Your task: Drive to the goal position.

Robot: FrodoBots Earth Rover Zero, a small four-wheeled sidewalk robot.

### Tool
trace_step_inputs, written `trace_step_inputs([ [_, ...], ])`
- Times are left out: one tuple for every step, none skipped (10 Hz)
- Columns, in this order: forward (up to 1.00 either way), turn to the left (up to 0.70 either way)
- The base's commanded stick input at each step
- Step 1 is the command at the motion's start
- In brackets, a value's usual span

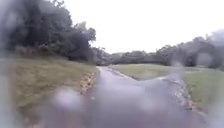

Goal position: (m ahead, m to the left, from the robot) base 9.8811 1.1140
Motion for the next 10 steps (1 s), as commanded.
trace_step_inputs([
  [0.85, 0.00],
  [0.85, 0.00],
  [0.85, 0.00],
  [0.85, 0.00],
  [0.85, 0.00],
  [0.85, 0.00],
  [0.85, 0.00],
  [0.85, 0.00],
  [0.85, 0.00],
  [0.85, 0.00],
])
